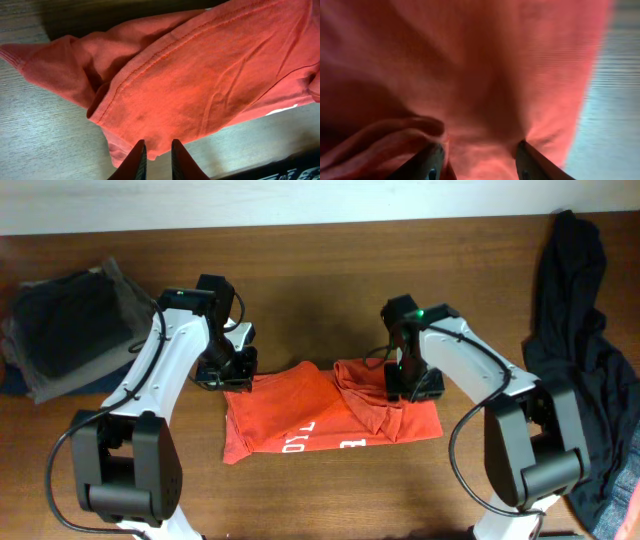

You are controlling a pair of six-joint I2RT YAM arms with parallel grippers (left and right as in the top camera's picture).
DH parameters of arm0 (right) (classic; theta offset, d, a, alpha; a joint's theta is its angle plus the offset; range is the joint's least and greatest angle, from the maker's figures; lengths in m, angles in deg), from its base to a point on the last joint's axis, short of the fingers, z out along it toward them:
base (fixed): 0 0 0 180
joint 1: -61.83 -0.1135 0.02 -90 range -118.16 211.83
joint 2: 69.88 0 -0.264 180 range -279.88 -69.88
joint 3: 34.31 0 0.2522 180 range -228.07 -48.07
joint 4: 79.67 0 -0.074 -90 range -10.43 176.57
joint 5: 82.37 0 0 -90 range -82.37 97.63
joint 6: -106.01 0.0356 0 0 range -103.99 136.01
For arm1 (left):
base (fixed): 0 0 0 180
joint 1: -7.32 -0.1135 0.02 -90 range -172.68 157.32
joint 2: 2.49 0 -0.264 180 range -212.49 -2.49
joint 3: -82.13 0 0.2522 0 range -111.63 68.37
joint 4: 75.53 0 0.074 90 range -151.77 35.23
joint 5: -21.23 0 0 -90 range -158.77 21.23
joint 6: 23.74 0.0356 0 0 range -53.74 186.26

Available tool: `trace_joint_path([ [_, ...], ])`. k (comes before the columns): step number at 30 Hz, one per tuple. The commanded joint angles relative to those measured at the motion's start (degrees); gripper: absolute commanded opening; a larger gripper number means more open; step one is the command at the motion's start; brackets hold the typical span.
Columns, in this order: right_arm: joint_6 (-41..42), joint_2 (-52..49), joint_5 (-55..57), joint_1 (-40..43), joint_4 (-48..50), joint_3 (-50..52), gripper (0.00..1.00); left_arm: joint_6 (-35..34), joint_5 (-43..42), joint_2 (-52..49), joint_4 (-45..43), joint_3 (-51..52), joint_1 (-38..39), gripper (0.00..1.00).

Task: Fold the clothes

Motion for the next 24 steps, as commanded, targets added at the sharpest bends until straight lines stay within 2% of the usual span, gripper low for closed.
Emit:
trace_joint_path([
  [1, 0.3, 1.3, -4.6, -1.2, 1.9, 2.4, 0.52, 0.0, 0.2, 1.3, 0.1, -1.1, 0.2, 0.18],
  [4, -1.8, 1.3, -6.9, -2.6, 3.8, 2.8, 0.52, 0.0, 0.2, 1.3, 0.1, -1.1, 0.2, 0.18],
  [14, -1.1, 1.3, -8.2, -5.6, 6.6, 2.7, 0.48, 0.0, 0.2, 1.3, 0.1, -1.1, 0.2, 0.18],
  [20, -11.7, 1.3, -28.4, -6.1, 10.5, 2.7, 0.48, 0.0, 0.2, 1.3, 0.0, -1.1, 0.2, 0.18],
  [24, -12.3, 1.3, -34.5, -6.1, 13.7, 2.7, 0.49, 0.0, 0.2, 1.3, 0.1, -1.1, 0.2, 0.18],
])
